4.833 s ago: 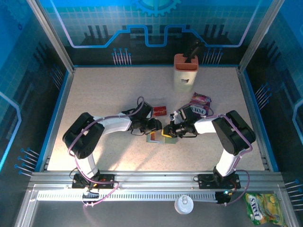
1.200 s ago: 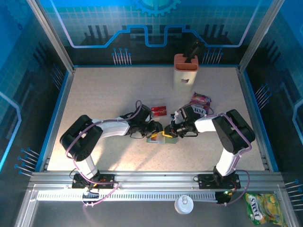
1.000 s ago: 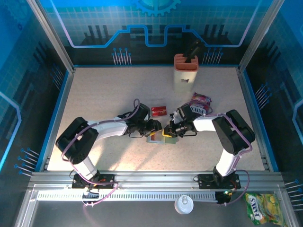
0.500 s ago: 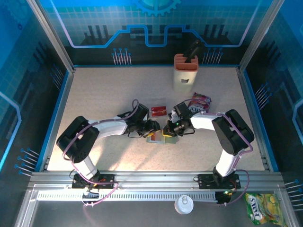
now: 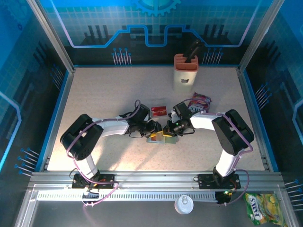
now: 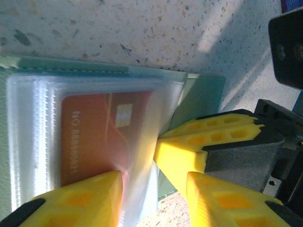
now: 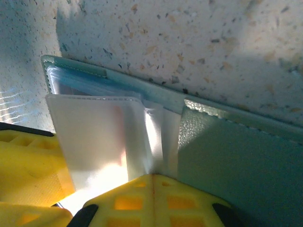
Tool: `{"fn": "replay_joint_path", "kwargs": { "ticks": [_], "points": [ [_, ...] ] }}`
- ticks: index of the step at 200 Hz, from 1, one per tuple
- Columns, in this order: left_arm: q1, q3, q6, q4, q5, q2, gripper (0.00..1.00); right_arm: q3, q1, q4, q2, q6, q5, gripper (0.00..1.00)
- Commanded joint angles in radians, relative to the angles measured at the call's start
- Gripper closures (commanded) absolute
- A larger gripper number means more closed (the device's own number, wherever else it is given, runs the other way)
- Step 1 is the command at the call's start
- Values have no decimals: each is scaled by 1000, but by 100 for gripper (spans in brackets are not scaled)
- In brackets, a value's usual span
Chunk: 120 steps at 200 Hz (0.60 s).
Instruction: Take the credit cards out of the card holder
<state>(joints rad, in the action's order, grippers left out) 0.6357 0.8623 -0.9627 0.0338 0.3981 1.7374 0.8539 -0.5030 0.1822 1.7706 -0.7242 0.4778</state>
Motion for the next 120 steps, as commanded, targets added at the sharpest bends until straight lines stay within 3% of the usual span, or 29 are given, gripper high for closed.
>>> {"fn": "replay_joint_path", "kwargs": {
  "ticks": [1,39,72,120],
  "points": [
    [-2,13,12,4,33,5,62,-26,-2,74,25,2,-93,99],
    [-1,7,5,25,38,-1,65,-41,-2,57,-8,-4,-85,98],
    [0,22,8,33,53,-3,64,-49,21,54,-115,-1,-79,79],
    [23,75,9,17,63,8,59,-76,127,118,-271,25,-78,77]
  ]
}}
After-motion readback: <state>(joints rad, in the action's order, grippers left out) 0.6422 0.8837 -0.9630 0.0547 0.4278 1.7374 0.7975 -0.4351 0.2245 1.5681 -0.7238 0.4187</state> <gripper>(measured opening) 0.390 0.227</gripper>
